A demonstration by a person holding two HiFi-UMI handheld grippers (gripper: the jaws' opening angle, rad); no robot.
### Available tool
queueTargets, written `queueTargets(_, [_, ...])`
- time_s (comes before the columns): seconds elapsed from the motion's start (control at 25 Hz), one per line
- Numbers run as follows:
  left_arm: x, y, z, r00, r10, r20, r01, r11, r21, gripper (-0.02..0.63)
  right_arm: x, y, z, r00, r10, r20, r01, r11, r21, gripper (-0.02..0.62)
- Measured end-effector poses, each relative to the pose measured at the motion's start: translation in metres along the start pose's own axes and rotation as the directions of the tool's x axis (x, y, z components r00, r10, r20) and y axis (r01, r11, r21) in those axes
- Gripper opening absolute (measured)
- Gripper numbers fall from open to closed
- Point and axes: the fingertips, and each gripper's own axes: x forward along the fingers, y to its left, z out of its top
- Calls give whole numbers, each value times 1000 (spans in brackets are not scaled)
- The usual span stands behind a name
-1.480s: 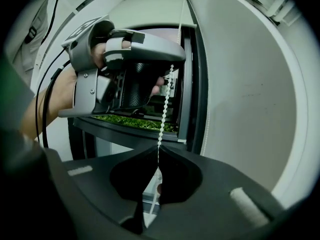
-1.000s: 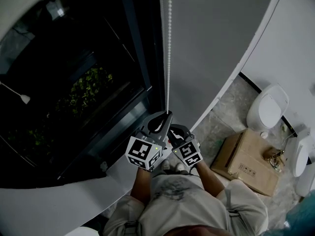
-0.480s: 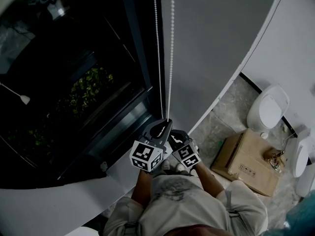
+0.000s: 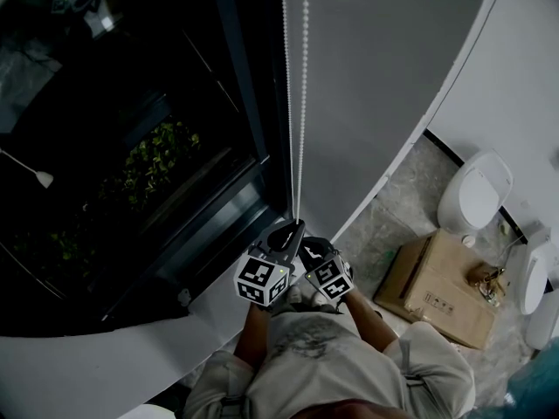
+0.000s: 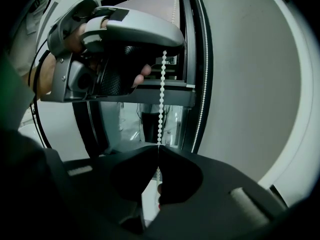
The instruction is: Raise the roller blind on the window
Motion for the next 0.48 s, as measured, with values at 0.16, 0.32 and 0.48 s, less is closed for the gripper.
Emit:
queueTargets(0.16, [0,1,-5,1000,2,-4,-2,1000,-5,23,2,1,-8,1000,-1,-19,1,1000,-14,14])
queueTargets(0.32, [0,0,-4,1000,4,-3,-4,1000,-1,23,-2,2,-6,1000,-4,-25,4,1000,-22,14])
queueTargets(0.48, [-1,1,-3,1000,7,2,-7,1000,-2,23,-3,4,-6,1000,6,-17,-6,1000,-27,15])
